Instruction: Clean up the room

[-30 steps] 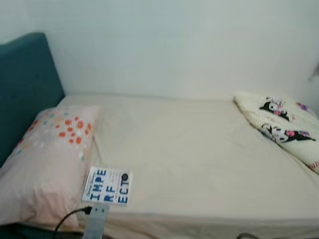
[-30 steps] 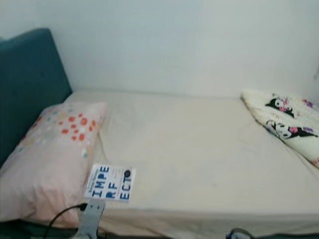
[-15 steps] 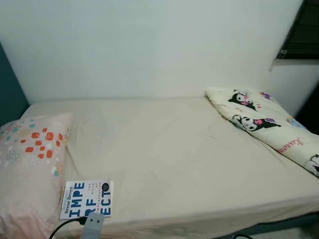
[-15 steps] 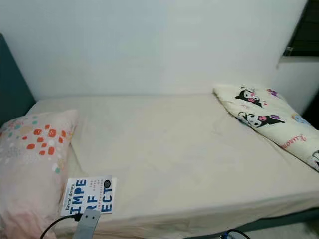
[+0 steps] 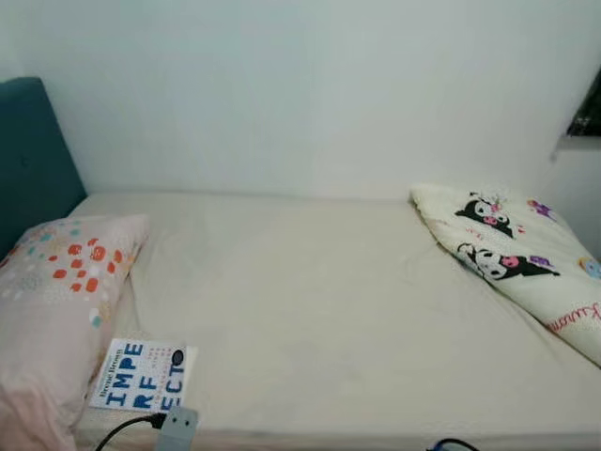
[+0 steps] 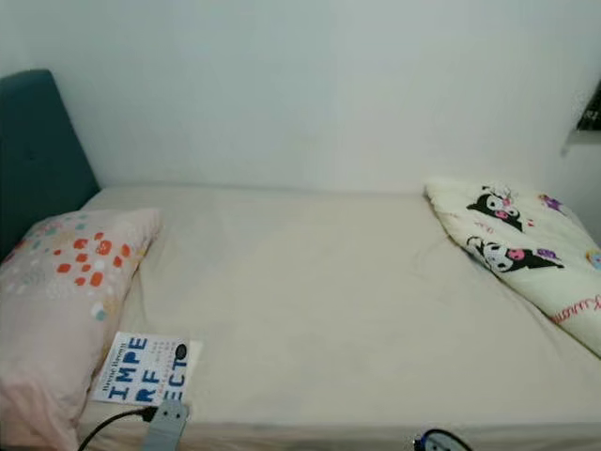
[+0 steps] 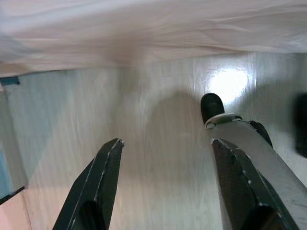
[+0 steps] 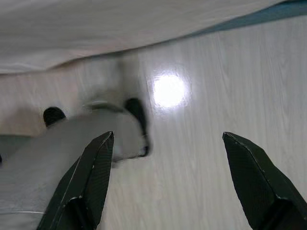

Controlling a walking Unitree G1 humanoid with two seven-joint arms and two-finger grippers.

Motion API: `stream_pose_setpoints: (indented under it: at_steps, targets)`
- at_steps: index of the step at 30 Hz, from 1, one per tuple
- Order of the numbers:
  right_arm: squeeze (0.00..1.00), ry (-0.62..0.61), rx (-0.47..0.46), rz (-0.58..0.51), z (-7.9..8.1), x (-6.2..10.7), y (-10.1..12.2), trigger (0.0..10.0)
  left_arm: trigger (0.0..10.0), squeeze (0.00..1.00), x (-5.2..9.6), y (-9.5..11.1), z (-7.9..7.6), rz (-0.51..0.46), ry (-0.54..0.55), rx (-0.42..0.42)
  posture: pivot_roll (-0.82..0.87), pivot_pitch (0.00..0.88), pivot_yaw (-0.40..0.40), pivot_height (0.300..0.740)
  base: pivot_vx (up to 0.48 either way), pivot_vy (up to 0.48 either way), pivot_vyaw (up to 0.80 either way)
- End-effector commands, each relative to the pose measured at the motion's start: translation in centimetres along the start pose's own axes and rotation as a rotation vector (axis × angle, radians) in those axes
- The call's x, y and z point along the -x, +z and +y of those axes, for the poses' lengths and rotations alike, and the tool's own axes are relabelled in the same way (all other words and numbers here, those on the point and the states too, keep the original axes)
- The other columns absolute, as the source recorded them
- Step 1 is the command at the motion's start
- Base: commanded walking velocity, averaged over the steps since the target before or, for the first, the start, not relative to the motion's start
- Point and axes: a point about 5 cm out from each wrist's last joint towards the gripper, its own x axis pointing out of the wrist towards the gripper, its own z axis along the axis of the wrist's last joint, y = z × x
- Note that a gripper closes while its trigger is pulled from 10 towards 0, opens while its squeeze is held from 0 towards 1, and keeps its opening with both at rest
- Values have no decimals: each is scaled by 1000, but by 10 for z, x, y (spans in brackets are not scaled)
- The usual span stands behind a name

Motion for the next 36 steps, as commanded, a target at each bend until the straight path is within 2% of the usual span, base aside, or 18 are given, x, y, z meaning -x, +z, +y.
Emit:
stream_pose_setpoints:
  at_steps: [1, 17, 36]
  targets:
    - [0, -12, -5, -3, -4, 0, 2, 10000, 10000, 0, 0, -1, -2, 6, -9, -16, -114, 0, -36, 735, 0, -472, 0]
    - [0, -20, 2, -5, -7, 1, 2, 10000, 10000, 0, 0, -3, -3, 9, -15, -50, -118, 0, -31, 735, 0, -472, 0]
    - [0, -15, -24, -34, -3, 0, 11, 10000, 10000, 0, 1, -4, -7, 10, -29, -64, -132, 0, -20, 735, 0, -472, 0]
